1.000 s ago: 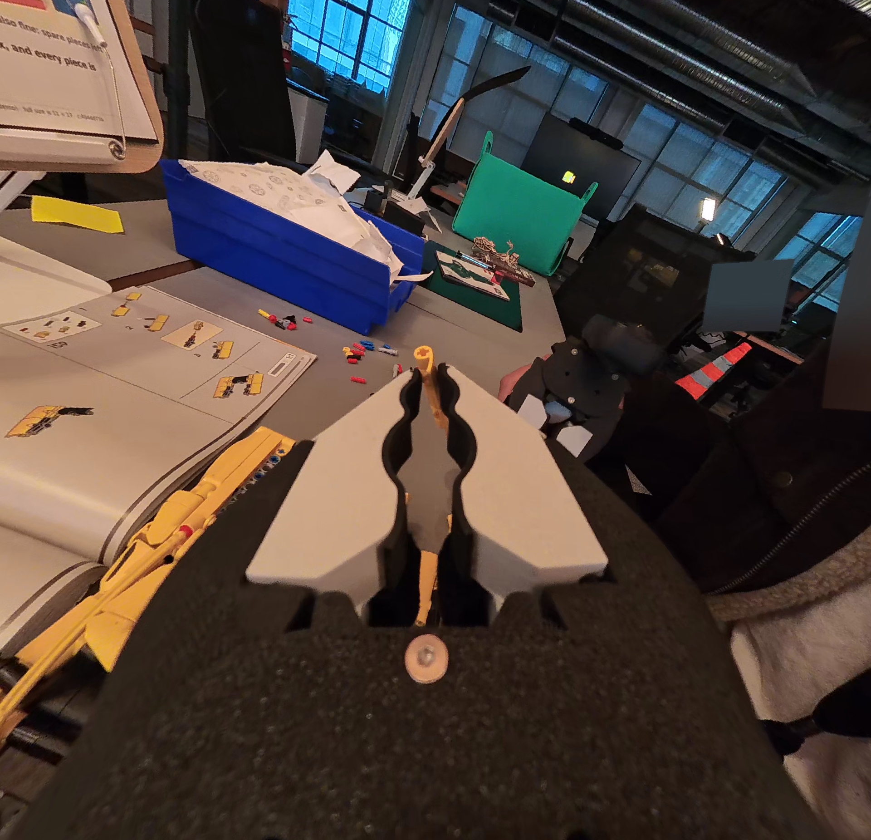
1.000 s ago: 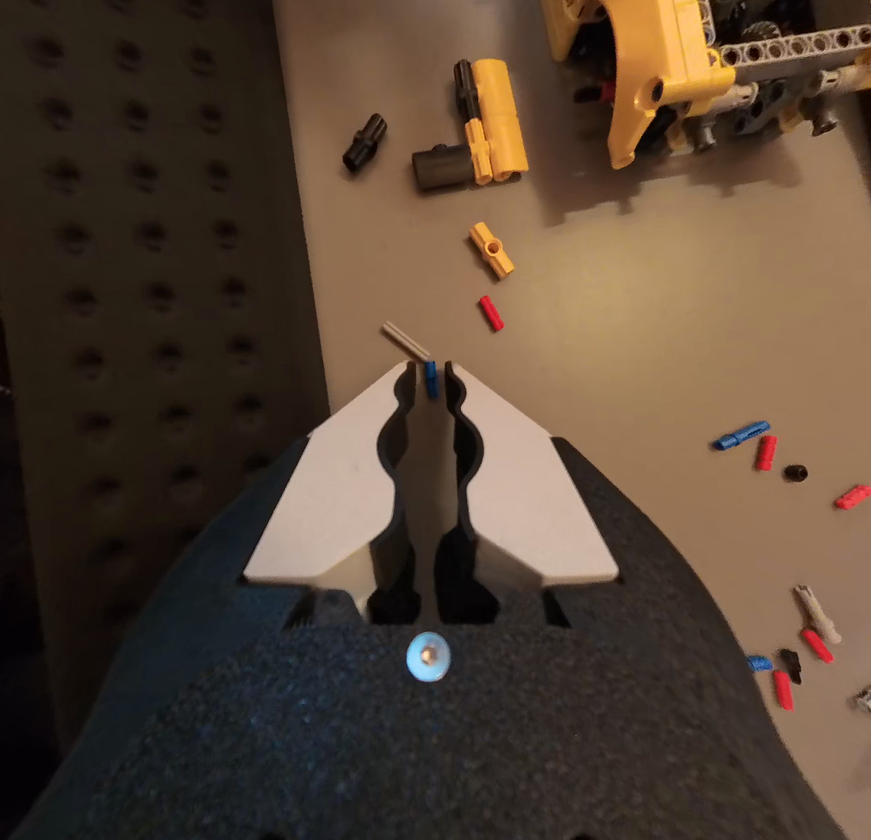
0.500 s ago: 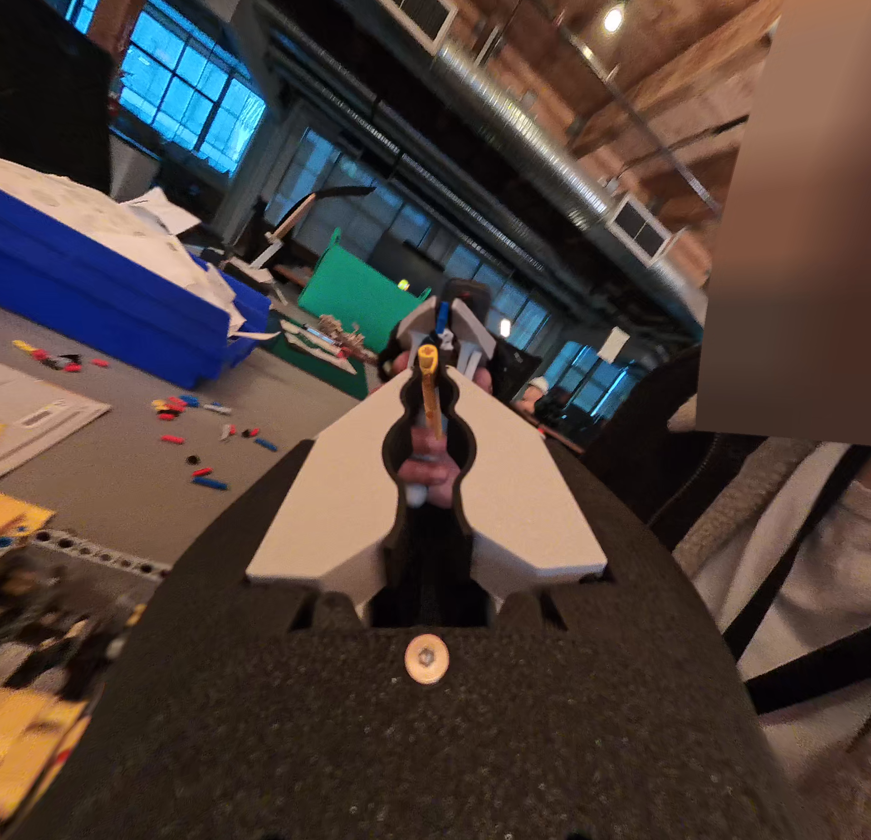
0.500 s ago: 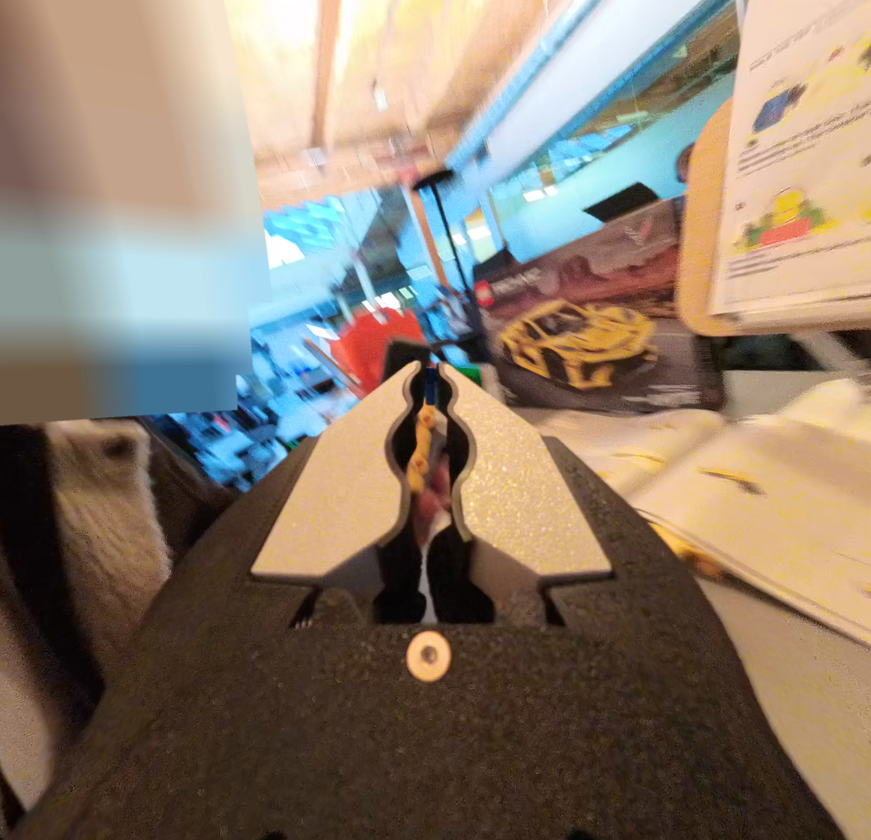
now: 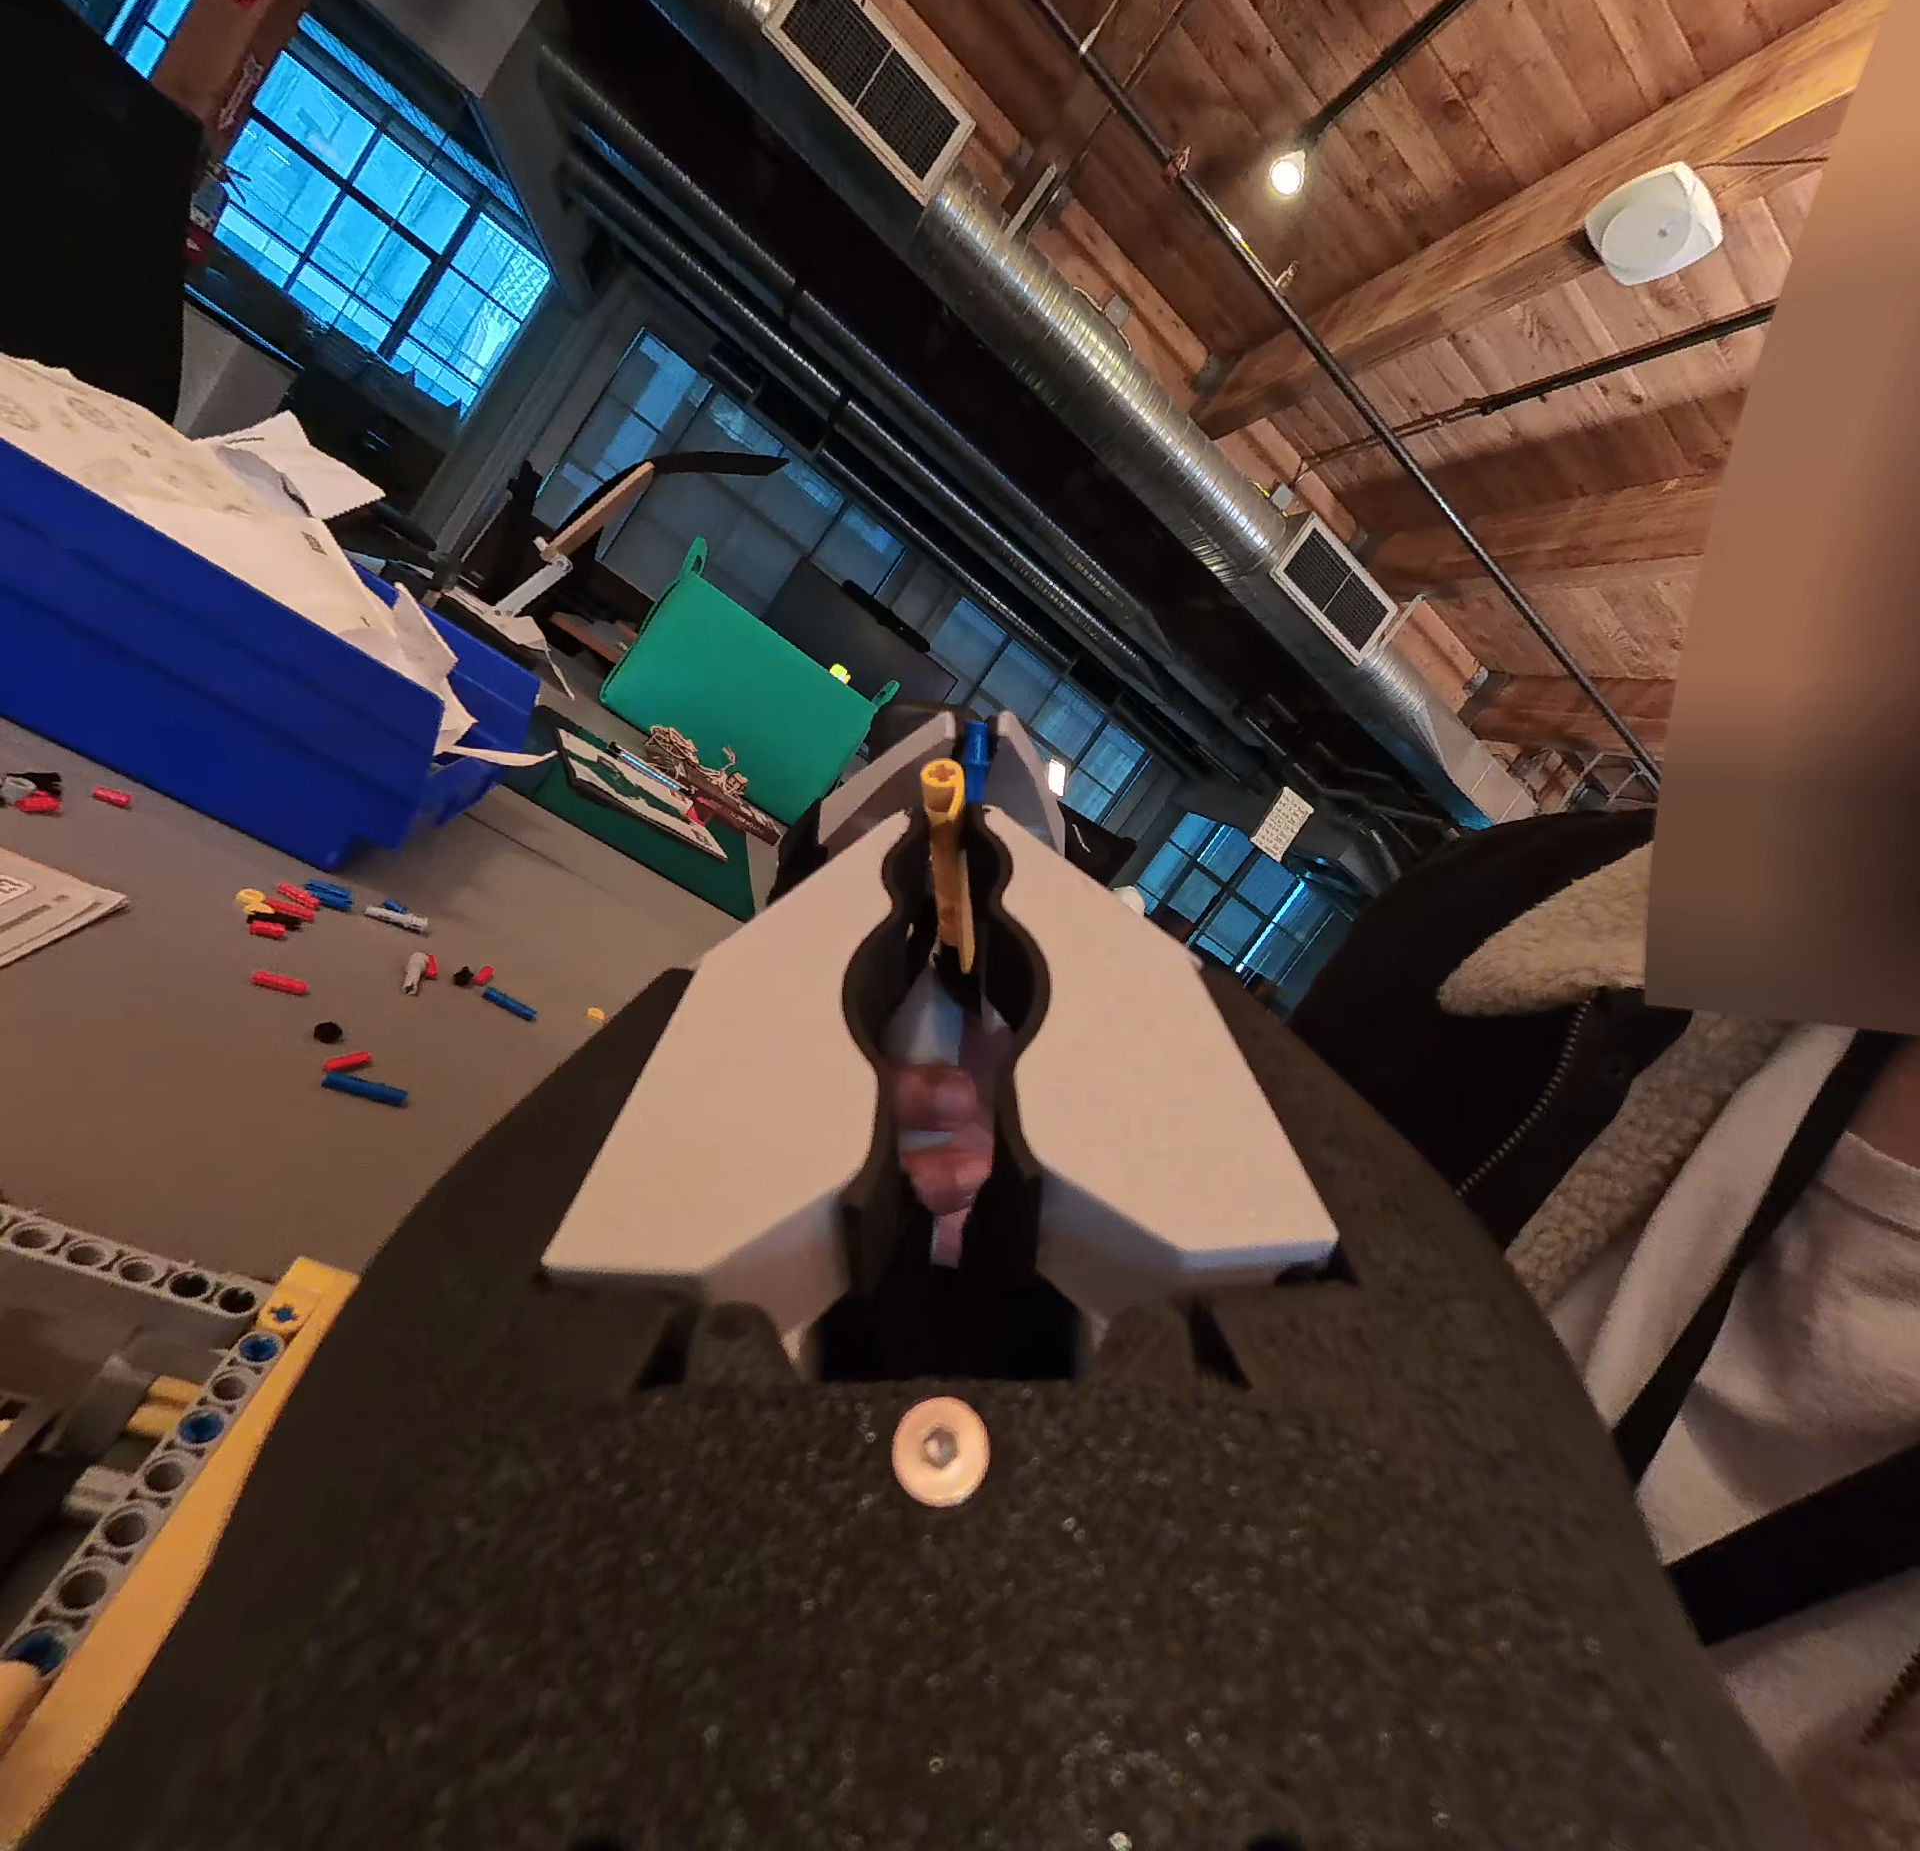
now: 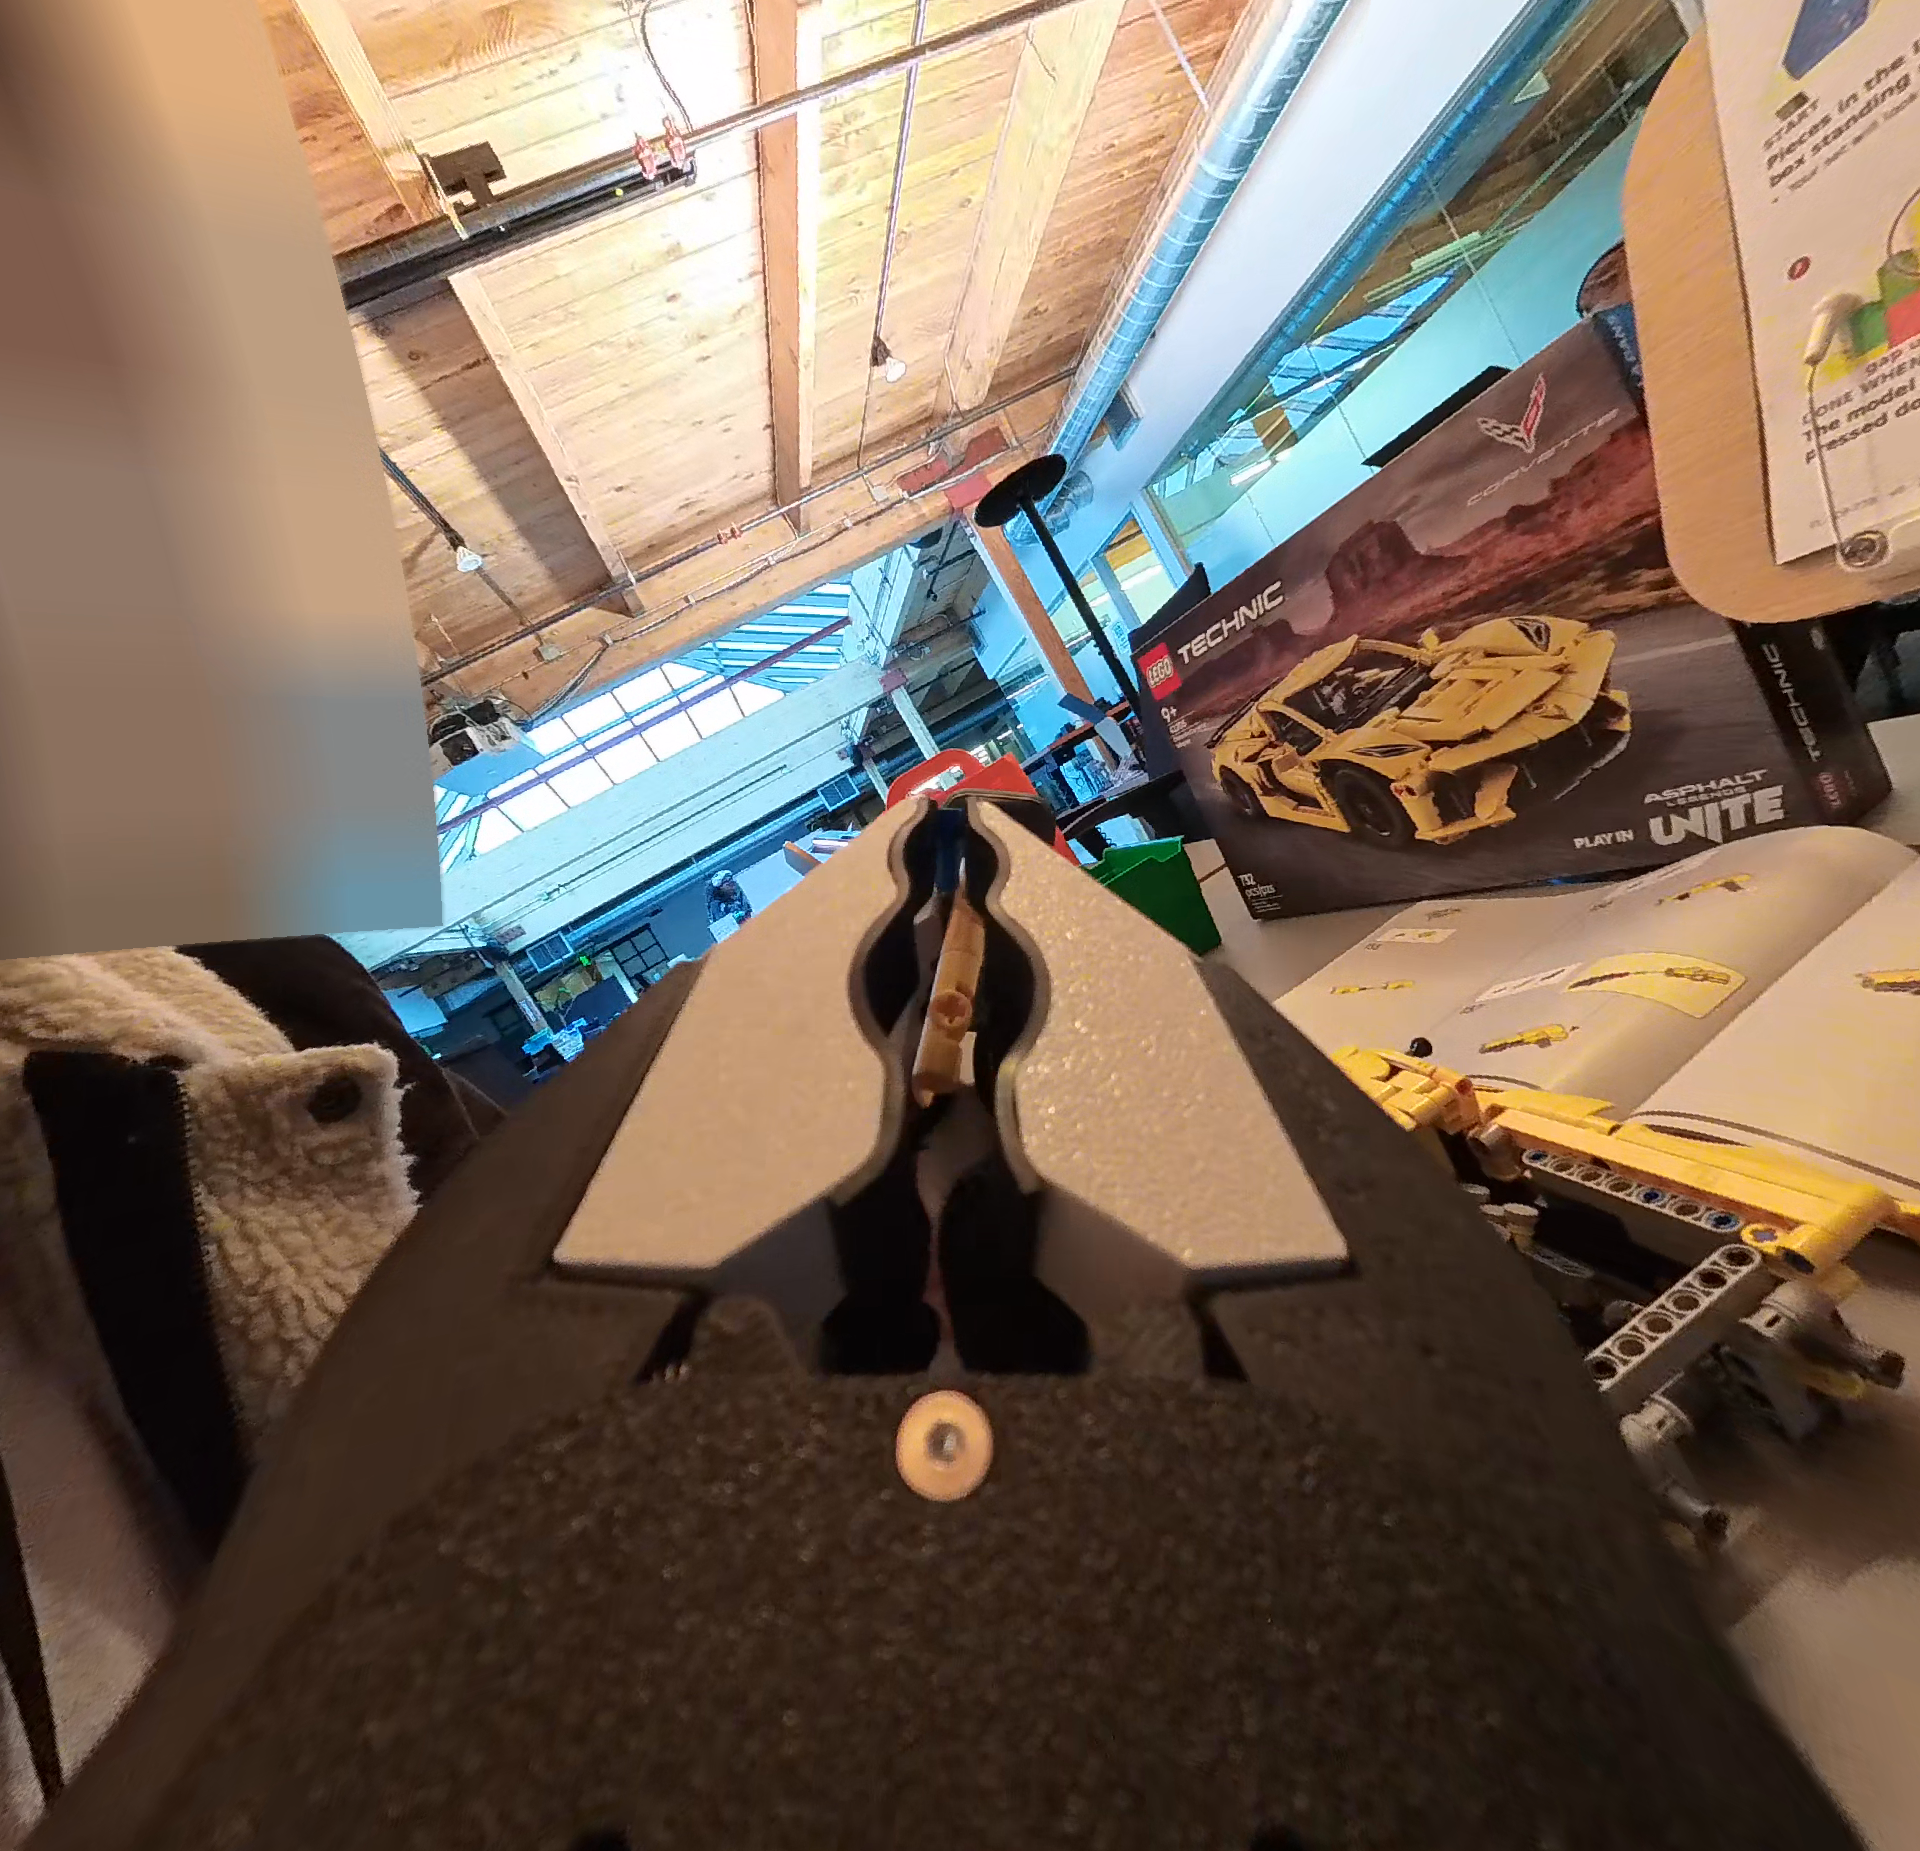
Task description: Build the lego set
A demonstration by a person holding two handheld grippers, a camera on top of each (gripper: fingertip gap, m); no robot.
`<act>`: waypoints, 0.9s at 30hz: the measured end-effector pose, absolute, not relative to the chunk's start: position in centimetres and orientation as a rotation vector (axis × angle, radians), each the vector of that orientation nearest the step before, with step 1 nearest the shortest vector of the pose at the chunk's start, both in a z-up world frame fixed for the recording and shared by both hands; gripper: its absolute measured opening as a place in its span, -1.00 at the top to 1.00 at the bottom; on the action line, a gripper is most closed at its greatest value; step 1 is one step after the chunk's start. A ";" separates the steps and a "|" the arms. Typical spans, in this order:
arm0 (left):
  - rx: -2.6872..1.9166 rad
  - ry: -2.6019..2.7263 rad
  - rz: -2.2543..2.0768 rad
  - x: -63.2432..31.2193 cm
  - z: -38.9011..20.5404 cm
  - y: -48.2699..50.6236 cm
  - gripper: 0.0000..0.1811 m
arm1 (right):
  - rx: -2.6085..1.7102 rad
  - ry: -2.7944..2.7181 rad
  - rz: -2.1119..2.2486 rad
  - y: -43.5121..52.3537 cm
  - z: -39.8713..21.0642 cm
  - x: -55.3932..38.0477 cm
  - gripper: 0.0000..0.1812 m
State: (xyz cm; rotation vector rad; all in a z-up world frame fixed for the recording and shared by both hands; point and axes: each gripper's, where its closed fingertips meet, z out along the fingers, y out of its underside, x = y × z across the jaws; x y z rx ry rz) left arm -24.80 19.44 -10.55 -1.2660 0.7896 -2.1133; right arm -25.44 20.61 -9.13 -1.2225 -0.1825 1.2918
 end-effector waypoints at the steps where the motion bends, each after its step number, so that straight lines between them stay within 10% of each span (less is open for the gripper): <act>1: -1.268 0.789 -2.118 -24.8 -10.6 19.4 0.93 | -1.221 -0.186 1.287 20.6 -9.2 -25.4 0.96; 27: -1.322 0.805 -2.039 -24.4 -11.5 20.0 0.93 | -1.264 -0.230 1.192 21.2 -10.6 -23.1 0.96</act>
